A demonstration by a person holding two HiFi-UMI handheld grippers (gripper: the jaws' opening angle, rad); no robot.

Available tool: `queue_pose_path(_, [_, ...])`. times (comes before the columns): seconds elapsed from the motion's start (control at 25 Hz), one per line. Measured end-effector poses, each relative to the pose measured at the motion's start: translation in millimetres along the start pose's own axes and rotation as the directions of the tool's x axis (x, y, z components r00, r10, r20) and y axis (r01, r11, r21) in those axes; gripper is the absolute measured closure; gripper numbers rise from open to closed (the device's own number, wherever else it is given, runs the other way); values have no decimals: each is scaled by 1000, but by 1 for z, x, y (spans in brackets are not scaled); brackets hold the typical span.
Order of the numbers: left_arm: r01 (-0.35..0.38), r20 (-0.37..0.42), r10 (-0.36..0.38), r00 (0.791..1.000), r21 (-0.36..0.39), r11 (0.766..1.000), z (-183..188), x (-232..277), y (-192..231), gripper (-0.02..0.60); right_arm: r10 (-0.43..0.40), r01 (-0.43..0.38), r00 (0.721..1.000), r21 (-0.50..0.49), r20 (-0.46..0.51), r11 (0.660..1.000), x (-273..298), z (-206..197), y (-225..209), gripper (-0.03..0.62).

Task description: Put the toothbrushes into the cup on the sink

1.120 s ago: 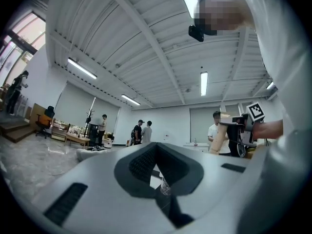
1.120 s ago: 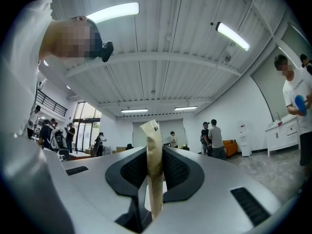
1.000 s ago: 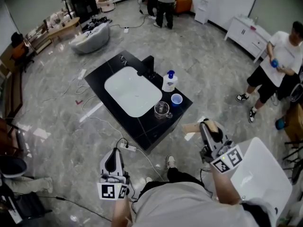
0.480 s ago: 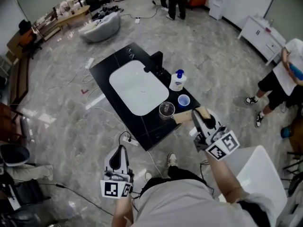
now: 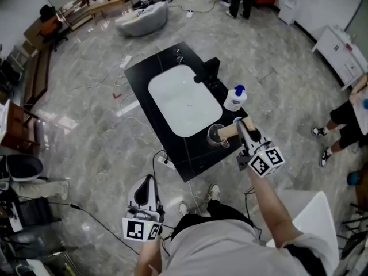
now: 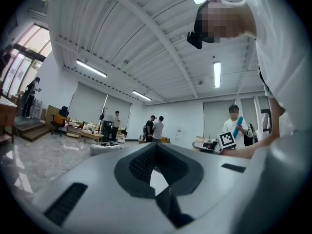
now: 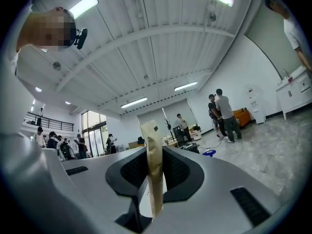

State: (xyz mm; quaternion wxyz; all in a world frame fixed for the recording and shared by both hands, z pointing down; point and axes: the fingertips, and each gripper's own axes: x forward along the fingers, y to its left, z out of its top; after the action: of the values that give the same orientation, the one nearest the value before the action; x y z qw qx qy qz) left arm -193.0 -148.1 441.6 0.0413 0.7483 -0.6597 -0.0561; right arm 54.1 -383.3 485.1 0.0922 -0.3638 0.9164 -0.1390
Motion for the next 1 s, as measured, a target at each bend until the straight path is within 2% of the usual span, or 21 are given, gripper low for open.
queue_pose_path(0.16, [-39, -10, 39, 999, 3, 999, 0, -3, 6, 583, -17, 17, 999, 1, -51, 1000, 17, -38, -22, 514])
queue_pose_path(0.48, [-107, -25, 107, 994, 20, 994, 1, -8, 9, 583, -86, 98, 992, 136, -95, 986, 35, -92, -65, 514])
queue_pose_path(1.0, [-91, -38, 92, 995, 33, 995, 4, 3, -3, 583, -114, 148, 984, 262, -138, 954, 35, -136, -85, 514])
